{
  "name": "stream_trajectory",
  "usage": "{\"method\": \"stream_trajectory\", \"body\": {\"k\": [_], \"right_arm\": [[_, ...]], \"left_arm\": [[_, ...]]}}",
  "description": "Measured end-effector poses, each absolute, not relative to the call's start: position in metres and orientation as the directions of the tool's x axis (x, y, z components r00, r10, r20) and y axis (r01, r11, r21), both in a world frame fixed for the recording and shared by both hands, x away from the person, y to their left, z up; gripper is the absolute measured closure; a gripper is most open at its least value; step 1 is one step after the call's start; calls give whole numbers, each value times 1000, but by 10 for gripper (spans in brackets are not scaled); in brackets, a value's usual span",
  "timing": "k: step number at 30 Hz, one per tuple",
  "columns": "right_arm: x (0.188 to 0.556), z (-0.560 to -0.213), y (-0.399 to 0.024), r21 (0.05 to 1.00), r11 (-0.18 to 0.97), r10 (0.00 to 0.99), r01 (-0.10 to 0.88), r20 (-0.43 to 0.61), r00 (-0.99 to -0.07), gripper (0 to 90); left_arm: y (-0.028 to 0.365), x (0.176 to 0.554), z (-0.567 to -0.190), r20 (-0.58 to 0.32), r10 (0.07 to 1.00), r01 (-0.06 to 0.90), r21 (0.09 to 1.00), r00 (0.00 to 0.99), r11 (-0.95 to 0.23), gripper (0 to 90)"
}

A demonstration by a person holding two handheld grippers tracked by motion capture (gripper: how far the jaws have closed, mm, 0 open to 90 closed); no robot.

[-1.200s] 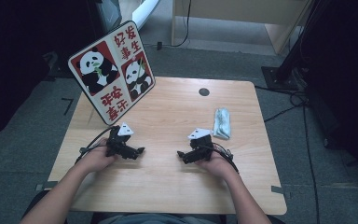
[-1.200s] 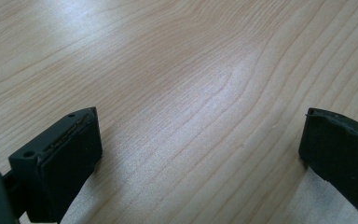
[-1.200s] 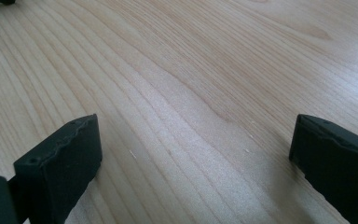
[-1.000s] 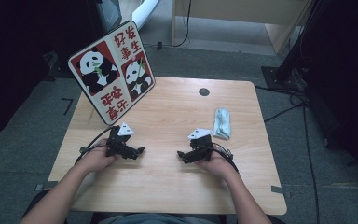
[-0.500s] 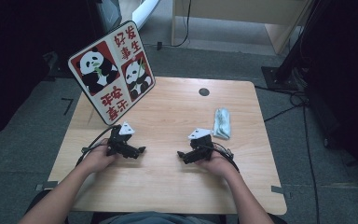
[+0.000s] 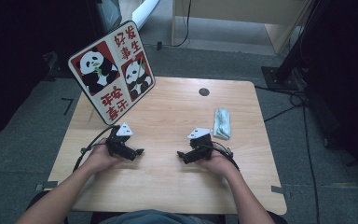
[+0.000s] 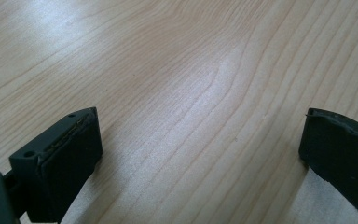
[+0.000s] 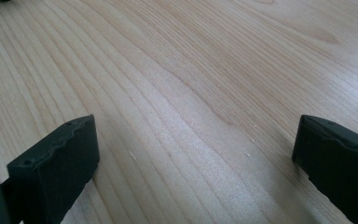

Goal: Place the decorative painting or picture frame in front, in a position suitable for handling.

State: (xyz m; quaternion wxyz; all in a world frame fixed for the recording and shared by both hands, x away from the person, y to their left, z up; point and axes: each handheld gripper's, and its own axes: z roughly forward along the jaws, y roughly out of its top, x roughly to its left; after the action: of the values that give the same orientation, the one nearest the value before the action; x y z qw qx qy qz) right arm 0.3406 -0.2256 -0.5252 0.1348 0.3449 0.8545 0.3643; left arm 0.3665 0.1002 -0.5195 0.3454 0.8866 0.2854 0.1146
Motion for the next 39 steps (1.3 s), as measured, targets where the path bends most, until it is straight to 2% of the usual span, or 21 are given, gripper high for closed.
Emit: {"method": "stream_trajectory", "body": {"k": [3,7,10,12,14,17,21,24,34,39], "right_arm": [[341,-525,-226,715,497,688,492,22,-726,6],[340,-525,-226,713,497,689,495,22,-724,6],[339,-525,-227,714,497,689,493,20,-725,7],[338,-525,-227,715,494,692,495,22,-722,7],[337,-525,-228,712,496,693,498,21,-721,7],[337,-525,-228,713,496,692,495,20,-722,7],[337,-525,-228,714,496,692,495,21,-722,6],[337,-525,-228,714,496,691,495,21,-722,6],[338,-525,-228,712,498,689,495,21,-724,2],[338,-525,-228,712,499,689,495,20,-724,1]], "left_arm": [[98,368,-518,10,586,429,672,810,-604,0],[96,369,-515,23,585,417,678,810,-605,75],[96,372,-510,-16,570,427,679,821,-597,79],[98,373,-507,-21,564,422,688,825,-591,167],[101,374,-503,-20,559,409,704,829,-581,167],[108,374,-497,-47,552,408,725,833,-555,245],[116,374,-491,-33,544,385,742,839,-548,261],[123,373,-487,-64,536,391,756,842,-525,306],[131,372,-481,-90,517,401,748,851,-529,319],[138,372,-477,-98,515,399,758,852,-516,359]]}}
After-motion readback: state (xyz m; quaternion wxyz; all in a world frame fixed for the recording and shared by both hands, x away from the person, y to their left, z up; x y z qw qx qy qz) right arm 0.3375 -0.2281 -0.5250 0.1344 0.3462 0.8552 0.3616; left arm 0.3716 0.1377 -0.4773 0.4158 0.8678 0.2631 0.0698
